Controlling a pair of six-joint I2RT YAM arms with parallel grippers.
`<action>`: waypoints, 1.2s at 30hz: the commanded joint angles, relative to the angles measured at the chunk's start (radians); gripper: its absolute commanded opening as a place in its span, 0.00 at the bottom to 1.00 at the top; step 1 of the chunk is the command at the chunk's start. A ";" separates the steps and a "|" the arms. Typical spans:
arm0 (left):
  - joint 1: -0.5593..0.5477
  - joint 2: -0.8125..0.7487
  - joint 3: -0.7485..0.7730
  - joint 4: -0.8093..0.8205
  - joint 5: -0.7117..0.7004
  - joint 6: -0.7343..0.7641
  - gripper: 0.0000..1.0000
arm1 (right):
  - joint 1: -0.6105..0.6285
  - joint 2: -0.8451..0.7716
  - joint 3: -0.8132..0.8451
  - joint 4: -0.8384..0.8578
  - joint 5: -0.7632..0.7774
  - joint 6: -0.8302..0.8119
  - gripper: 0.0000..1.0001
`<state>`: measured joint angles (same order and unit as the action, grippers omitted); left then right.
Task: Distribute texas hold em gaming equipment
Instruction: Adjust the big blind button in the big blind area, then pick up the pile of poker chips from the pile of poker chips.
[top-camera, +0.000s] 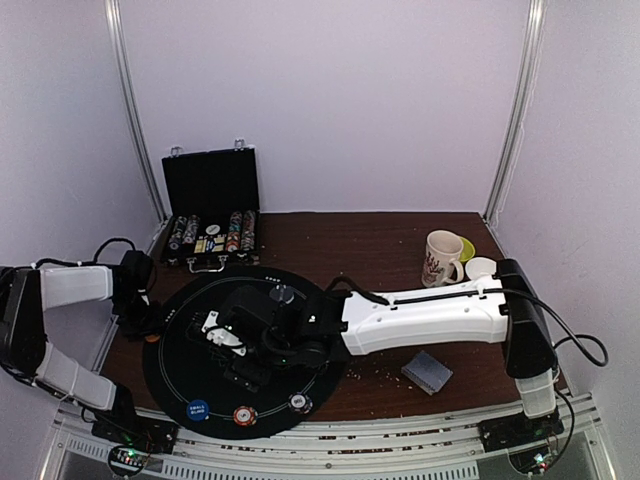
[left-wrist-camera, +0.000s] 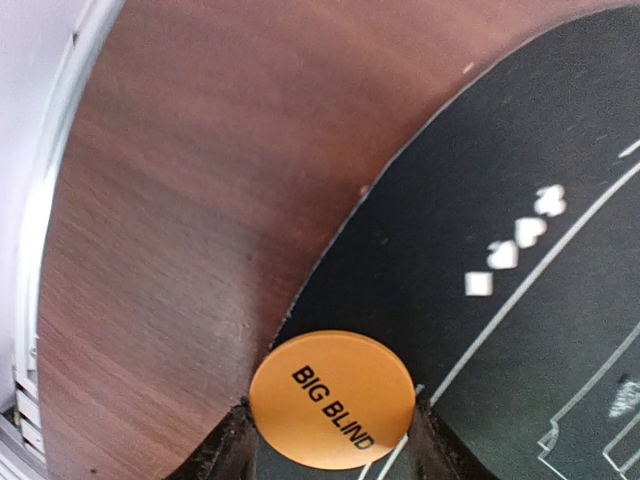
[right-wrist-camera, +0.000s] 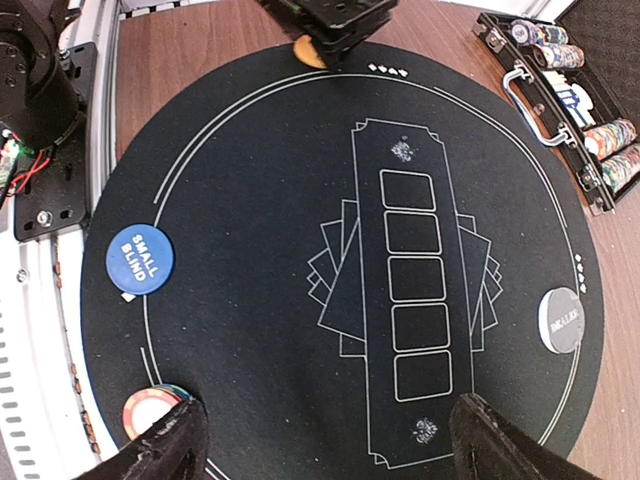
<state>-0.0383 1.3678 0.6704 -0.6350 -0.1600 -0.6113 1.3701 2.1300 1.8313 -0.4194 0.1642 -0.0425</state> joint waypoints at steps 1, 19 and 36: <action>0.007 0.038 -0.040 0.054 0.016 -0.048 0.53 | -0.014 -0.058 -0.007 -0.057 0.031 0.013 0.86; -0.145 -0.279 0.122 0.010 -0.060 0.018 0.97 | -0.149 -0.269 -0.241 -0.141 -0.127 0.143 0.88; -1.175 0.000 0.501 -0.307 0.162 0.370 0.98 | -0.415 -0.500 -0.622 -0.101 -0.096 0.284 0.88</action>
<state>-1.1522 1.3151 1.1027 -0.9081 -0.0551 -0.4110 0.9531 1.6665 1.2491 -0.5270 0.0536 0.2157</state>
